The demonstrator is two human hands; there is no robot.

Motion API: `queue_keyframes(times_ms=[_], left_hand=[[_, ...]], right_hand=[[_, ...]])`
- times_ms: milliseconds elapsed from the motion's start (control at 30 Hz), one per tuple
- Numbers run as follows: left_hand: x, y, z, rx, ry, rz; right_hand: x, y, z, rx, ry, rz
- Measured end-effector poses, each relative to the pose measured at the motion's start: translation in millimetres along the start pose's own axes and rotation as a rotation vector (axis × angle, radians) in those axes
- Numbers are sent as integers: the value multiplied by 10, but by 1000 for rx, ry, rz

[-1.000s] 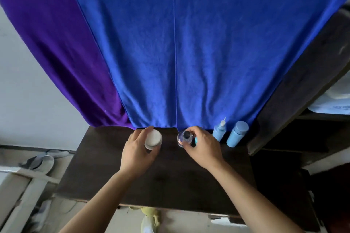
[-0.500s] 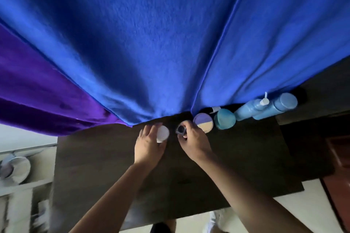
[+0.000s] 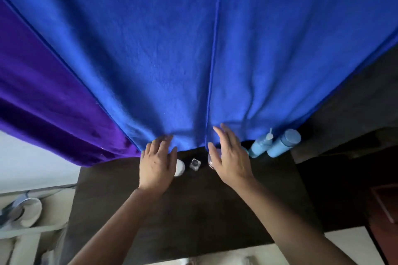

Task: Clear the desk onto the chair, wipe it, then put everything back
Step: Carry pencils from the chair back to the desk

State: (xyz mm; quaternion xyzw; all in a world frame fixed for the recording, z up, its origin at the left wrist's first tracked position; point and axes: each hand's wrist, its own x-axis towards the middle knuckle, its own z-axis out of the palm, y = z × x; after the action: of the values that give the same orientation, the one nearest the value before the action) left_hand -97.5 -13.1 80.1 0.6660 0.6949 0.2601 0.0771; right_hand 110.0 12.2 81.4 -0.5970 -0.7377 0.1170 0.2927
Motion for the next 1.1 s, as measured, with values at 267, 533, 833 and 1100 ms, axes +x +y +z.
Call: queue_keyframes(times_ms=[267, 533, 833, 1100], left_hand=[[110, 1235, -540, 79, 310, 480], [99, 2521, -220, -132, 198, 928], [-1886, 4071, 69, -455, -253, 1328], [-4278, 4836, -196, -588, -476, 1669]], right_hand=[[-73, 520, -1343, -218, 381, -66], [-1404, 875, -2445, -608, 621, 411], [-4327, 253, -3188, -912, 780, 992], [-6531, -462, -3453, -1025, 954, 1441]])
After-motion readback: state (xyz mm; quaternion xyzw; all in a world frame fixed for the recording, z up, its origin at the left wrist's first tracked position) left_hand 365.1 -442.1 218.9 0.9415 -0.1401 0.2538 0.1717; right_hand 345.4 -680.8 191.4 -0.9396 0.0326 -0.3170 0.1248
